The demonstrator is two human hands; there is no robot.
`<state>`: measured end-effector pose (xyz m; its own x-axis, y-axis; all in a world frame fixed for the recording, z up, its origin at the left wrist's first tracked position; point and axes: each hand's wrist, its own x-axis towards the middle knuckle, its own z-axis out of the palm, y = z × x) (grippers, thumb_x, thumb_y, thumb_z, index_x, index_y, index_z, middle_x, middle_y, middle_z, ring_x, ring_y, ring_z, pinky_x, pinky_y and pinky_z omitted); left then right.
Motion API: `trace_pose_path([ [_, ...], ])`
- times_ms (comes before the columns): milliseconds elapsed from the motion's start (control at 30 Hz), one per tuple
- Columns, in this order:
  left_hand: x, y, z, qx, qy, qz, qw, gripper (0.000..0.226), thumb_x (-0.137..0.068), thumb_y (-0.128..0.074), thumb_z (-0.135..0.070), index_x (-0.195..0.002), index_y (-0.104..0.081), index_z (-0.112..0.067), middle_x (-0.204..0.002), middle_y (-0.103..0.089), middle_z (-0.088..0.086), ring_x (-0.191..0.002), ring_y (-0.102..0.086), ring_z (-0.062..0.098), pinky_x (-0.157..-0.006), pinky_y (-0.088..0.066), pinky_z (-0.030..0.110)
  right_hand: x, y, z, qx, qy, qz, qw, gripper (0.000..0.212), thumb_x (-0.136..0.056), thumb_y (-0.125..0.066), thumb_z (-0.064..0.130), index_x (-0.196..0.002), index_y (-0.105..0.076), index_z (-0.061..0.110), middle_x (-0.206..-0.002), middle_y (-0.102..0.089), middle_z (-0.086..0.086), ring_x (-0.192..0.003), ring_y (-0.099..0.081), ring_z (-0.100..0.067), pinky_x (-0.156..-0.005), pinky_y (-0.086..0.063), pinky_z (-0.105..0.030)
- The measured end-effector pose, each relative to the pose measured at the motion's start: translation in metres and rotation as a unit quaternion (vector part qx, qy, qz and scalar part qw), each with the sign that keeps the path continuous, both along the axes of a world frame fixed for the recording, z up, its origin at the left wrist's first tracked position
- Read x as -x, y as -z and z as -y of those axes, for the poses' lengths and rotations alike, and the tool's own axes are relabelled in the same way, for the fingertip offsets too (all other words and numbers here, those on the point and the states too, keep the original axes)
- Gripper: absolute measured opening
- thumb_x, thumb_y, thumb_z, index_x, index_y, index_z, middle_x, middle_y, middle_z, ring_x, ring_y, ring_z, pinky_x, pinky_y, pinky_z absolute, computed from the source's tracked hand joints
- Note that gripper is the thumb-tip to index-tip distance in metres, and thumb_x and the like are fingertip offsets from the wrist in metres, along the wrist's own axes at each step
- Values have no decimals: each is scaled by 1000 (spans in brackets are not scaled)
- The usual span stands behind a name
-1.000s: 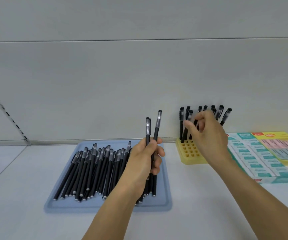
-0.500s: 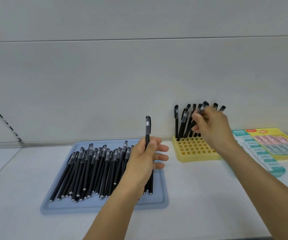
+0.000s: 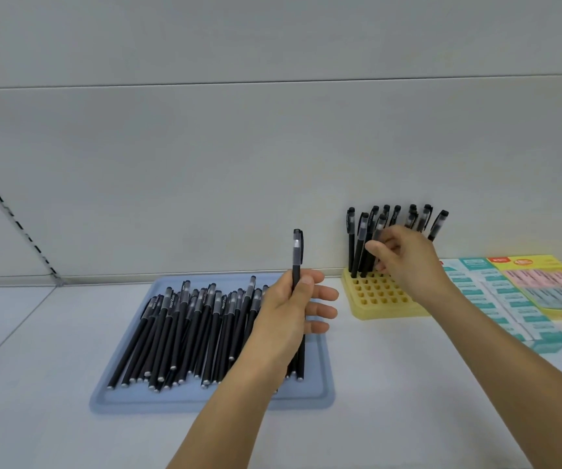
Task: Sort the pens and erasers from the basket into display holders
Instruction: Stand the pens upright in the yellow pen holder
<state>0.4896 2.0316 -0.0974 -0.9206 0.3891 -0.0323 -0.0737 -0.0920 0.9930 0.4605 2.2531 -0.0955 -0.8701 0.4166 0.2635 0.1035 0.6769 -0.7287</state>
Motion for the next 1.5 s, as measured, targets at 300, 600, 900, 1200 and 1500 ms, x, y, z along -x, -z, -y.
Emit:
trace_pose_path([
  [300,-2,-4,-38,159,80,-127,976,23,-105,-37,-30,-108,-58,-22,-91,-71,-3,-74,-67,10,-70,-50,27,-48,-25,38,104,-220,-76,967,17,-89,-69,21,-72,-67,19,-64,-63,6,-57,-55,-1,-55,-41,-10],
  [600,9,26,-52,551,116,-441,699,52,-101,-37,-46,-145,-38,-17,-148,-40,-1,-136,-32,17,-111,-25,35,-25,-11,-18,36,8,-114,993,14,-93,-61,25,-84,-59,14,-67,-68,2,-65,-70,-13,-69,-59,-47],
  [900,12,34,-54,548,109,-436,705,50,-101,-40,-45,-143,-42,-19,-146,-42,-3,-135,-34,15,-112,-24,36,-6,-13,-17,-35,6,-91,995,22,-96,-57,26,-78,-52,15,-69,-66,0,-62,-67,-9,-69,-57,-42],
  [1200,11,29,-51,530,114,-423,726,49,-100,-43,-43,-142,-43,-17,-147,-42,-3,-137,-32,15,-115,-21,35,-2,-10,-7,-58,14,-12,998,21,-94,-60,27,-82,-53,12,-75,-65,0,-68,-67,-16,-70,-56,-42],
  [1500,9,18,50,534,-105,-359,758,40,-97,-44,-48,-129,-51,-25,-121,-53,-5,-114,-47,16,-93,-42,31,-47,3,62,-90,-72,59,992,21,-88,-61,47,-75,-63,31,-68,-61,16,-68,-59,-1,-61,-48,-28],
])
